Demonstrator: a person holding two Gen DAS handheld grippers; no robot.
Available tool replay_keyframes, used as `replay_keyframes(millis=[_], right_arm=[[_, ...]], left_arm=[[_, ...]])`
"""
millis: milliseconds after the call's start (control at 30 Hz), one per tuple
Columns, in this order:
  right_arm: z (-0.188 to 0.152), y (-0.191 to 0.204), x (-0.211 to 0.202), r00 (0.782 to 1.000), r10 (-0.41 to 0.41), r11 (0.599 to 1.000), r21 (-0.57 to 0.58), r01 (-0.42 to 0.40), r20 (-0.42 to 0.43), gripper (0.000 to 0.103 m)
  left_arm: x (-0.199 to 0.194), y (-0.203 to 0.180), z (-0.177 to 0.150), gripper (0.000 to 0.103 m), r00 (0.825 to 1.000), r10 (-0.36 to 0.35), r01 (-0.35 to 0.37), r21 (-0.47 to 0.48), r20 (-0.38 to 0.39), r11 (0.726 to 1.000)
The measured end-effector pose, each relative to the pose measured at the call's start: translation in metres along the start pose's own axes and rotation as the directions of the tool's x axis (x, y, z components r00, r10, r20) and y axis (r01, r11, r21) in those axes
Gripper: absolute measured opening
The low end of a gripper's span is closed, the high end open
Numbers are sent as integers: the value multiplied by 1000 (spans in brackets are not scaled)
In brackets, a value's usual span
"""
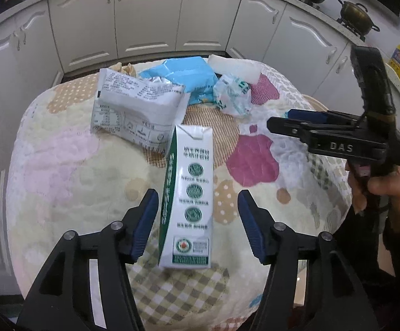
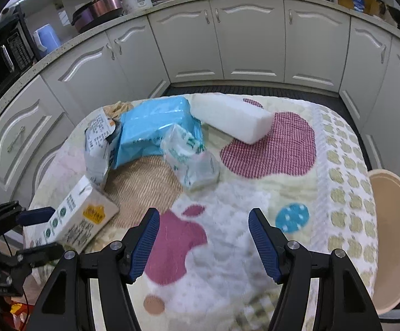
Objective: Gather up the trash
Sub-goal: 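Grasp the white milk carton with the left tool while the right tool grasps the clear plastic bag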
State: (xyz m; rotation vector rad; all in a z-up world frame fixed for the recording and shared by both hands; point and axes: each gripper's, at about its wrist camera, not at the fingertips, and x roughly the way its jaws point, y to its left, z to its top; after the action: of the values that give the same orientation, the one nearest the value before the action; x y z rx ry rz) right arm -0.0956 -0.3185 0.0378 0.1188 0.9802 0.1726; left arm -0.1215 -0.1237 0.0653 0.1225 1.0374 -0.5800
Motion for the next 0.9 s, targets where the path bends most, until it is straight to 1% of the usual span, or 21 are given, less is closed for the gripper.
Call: replay_keyframes(millis=[133,333,500,667,733,800,833,900], right_arm=[[11,1,10,1000,12,1000,-11,-12,-1,65],[25,3,22,1000,12,999,-36,-11,13,65],[35,6,38,1000,21,998,-65,-21,4,65],[39,6,43,999,50,997,-64,-49,7,64],[39,8,44,998,63,996,-68,-62,10,58],[40,10,47,997,82,994,-69,-82,-4,41],[40,11,48,996,93,993,-70,-93,-10,38],[38,13,50,995,94,992,-78,-95,-16,24]], left_arm=[[8,1,7,59,1000,8,-8,0,-14,1000],[25,-2,11,59,998,55,-54,8,-32,998],[35,1,12,59,998,51,-51,-10,-44,999],[38,2,12,59,998,54,-54,-12,-45,998],[38,3,12,58,997,55,-55,-12,-48,998],[39,3,10,58,997,54,-54,-14,-51,998],[39,3,10,58,997,52,-53,-14,-50,998],[39,2,9,58,998,50,-50,-12,-48,999]])
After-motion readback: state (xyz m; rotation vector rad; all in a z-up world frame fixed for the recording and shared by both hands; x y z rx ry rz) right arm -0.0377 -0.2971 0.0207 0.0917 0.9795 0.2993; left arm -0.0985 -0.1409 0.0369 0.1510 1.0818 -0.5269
